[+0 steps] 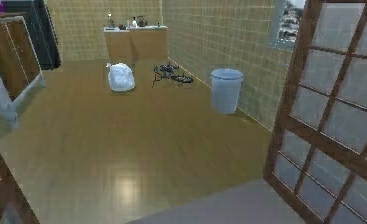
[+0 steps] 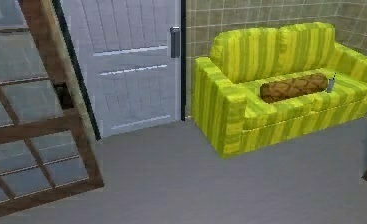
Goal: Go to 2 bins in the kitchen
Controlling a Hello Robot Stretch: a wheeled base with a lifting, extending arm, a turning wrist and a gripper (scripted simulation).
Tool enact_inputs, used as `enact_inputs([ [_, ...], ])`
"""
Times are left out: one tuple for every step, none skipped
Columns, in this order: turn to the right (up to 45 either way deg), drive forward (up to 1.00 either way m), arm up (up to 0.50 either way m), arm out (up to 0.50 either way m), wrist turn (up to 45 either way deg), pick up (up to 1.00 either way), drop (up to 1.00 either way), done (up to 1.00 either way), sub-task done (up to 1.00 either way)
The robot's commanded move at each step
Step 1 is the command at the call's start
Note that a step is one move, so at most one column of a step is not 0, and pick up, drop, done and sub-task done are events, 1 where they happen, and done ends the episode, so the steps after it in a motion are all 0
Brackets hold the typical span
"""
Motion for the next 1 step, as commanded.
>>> enact_inputs([
  [0.0,1.0,0.0,0.0,0.0,0.0,0.0,0.0,0.0],
])
